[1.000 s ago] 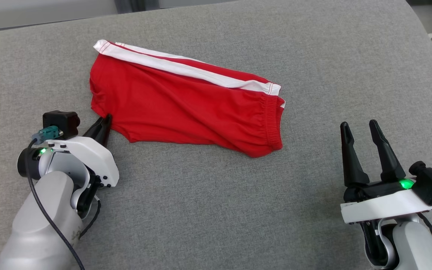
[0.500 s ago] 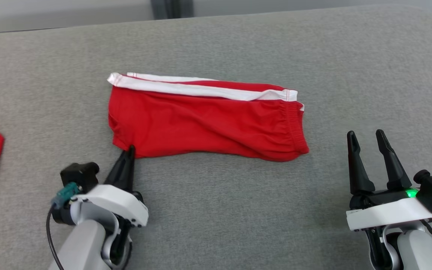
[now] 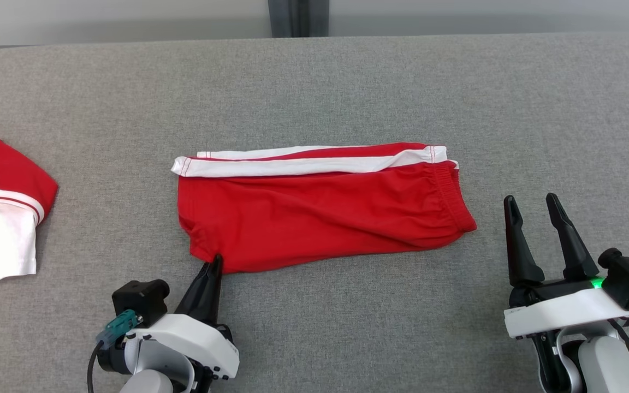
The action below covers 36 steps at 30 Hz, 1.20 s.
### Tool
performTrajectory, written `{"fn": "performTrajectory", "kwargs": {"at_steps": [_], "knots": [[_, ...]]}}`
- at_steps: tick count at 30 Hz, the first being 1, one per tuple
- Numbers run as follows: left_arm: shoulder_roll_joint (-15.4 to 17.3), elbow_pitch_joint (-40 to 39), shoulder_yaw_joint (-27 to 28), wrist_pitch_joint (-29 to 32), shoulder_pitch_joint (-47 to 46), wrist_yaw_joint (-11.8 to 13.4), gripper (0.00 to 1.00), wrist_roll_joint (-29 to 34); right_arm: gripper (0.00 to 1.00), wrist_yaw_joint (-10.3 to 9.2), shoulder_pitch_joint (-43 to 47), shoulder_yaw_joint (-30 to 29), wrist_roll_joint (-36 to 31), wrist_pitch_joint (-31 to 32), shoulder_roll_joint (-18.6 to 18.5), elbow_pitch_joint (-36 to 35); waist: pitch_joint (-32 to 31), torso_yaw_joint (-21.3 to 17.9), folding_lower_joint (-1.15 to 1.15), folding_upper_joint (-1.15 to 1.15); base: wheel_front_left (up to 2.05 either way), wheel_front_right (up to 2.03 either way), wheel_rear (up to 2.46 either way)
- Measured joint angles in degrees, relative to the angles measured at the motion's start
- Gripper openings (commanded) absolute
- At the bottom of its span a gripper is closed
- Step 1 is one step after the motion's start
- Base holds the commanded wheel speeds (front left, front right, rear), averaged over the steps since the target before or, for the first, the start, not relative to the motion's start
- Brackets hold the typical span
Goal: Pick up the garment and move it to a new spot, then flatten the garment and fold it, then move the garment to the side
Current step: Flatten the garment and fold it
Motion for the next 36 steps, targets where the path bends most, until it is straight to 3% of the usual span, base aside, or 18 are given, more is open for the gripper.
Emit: {"fn": "performTrajectory", "kwargs": {"at_steps": [1, 2, 3, 15, 25, 36], "knots": [[0.0, 0.3, -0.2, 0.4, 0.1, 0.4, 0.03, 0.0, 1.00, 0.00, 0.0, 0.1, 0.0, 0.0, 0.0, 0.2, -0.2, 0.0, 0.00, 0.00, 0.00, 0.00, 0.00], [0.0, 0.5, -0.2, 0.6, 0.1, 0.5, 0.73, 0.0, 1.00, 0.00, 0.1, 0.2, 0.0, 0.1, 0.0, 0.2, -0.3, 0.1, 0.00, 0.00, 0.00, 0.00, 0.00], [0.1, 0.8, -0.2, 0.5, 0.1, 0.9, 1.00, 0.1, 1.00, 0.00, 0.1, 0.3, 0.0, 0.1, 0.0, 0.2, -0.4, 0.0, 0.00, 0.00, 0.00, 0.00, 0.00], [3.7, 0.5, 4.1, -6.9, -3.9, 5.3, 1.00, 5.0, 1.00, 0.00, 0.4, -0.6, -1.8, 0.5, 0.0, 0.4, -2.5, -0.6, 0.00, 0.00, 0.00, 0.00, 0.00], [6.7, -0.3, 5.6, -8.4, -9.3, 6.3, 1.00, 10.3, 1.00, 0.00, 0.6, -2.3, -4.6, 2.0, 0.0, 0.1, -4.3, -0.2, 0.00, 0.00, 0.00, 0.00, 0.00], [8.3, -1.2, 4.3, -7.3, -4.3, 7.6, 1.00, 12.4, 1.00, 0.00, 2.6, -2.9, -5.2, 3.6, 0.0, -0.9, -6.2, -0.3, 0.00, 0.00, 0.00, 0.00, 0.00]]}}
